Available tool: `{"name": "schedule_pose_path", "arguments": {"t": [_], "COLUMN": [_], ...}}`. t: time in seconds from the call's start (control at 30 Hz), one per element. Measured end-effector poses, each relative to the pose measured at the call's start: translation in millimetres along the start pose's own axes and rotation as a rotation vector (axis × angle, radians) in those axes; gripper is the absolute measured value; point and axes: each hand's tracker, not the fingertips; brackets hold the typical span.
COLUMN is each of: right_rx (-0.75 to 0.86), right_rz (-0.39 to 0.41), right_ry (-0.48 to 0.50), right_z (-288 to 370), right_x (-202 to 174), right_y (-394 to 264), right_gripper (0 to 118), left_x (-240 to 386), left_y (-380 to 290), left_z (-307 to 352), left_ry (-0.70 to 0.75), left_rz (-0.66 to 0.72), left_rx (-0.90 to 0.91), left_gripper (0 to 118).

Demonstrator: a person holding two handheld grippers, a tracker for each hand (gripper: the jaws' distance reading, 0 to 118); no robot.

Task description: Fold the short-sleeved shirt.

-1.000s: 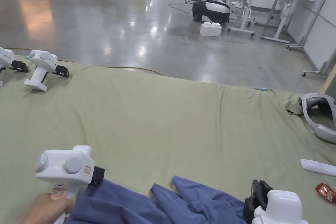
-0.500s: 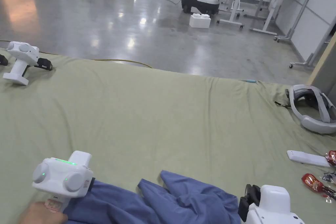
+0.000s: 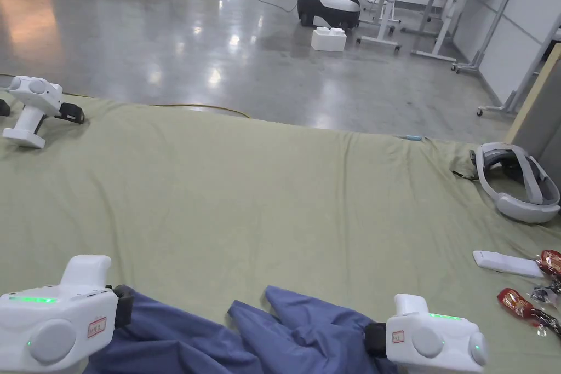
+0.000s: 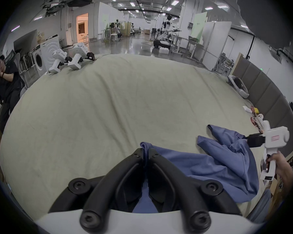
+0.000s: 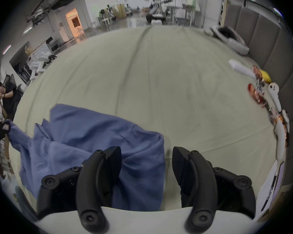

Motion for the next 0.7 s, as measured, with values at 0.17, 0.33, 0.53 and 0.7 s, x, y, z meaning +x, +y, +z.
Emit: {"name": "schedule_pose_path", "arguments": {"t": [0.17,0.33,0.53,0.7], "right_rx": [0.076,0.176,0.358,0.526], "right_rz": [0.027,0.029,0.084,0.117], "right_ry": [-0.002,-0.02,-0.006,-0.024], "right_z": [12,43,111,184], "right_x": [-6,-4,-3,-5], "right_y": [-7,-19,-17,-8], "right_gripper": [5,5,5,5], "left_x": [1,1,5,0], "left_y": [-6,-7,13,41], "left_z": [4,15,55,104], "left_ry": [0.014,0.012,0.01,0.009], "left_rz": [0.003,0.022,-0.009,-0.012], "left_rx": [-0.017,0.008,0.1,0.212], "left_gripper": [7,7,7,7]}}
